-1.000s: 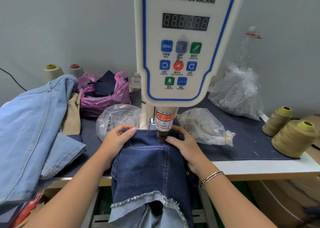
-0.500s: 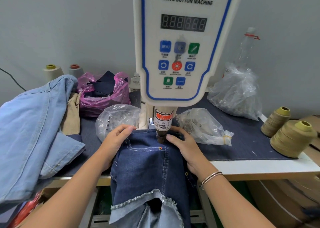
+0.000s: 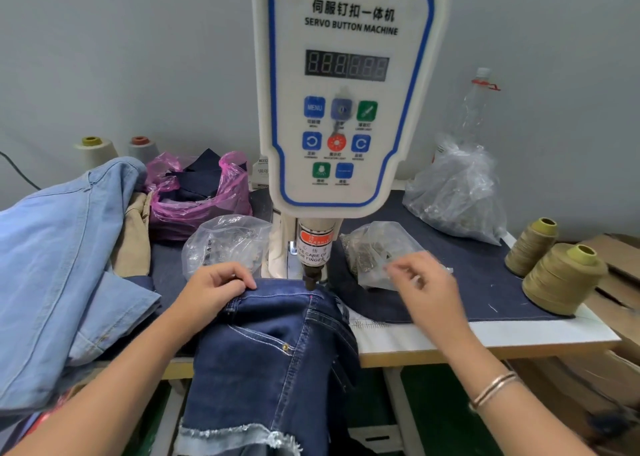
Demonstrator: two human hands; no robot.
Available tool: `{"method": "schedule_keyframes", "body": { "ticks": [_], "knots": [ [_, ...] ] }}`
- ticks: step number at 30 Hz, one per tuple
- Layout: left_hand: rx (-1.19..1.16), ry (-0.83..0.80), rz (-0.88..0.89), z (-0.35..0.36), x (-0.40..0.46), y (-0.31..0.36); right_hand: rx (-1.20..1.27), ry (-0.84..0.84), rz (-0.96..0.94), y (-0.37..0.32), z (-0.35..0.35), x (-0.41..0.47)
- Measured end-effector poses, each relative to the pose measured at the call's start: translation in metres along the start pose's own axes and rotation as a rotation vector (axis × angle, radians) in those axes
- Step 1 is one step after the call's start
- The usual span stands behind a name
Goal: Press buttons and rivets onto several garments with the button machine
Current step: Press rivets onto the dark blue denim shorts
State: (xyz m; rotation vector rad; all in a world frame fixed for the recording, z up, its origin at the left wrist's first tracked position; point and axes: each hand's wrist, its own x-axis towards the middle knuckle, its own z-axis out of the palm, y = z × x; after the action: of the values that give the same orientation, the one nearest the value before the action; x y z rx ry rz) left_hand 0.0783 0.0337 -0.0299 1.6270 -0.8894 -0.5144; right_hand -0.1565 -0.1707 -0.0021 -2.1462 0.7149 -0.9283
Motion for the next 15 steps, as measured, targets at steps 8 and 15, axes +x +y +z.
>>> {"method": "schedule_keyframes", "body": {
  "ticks": [8,15],
  "knots": [
    [0.103,0.184,0.012,0.014,-0.008,-0.014,-0.981,-0.276,-0.068,0.022,0.008,0.061],
    [0.041,0.086,0.009,0.013,-0.009,-0.011,-1.091,-0.289,-0.089,0.029,0.032,0.072]
  ]
}}
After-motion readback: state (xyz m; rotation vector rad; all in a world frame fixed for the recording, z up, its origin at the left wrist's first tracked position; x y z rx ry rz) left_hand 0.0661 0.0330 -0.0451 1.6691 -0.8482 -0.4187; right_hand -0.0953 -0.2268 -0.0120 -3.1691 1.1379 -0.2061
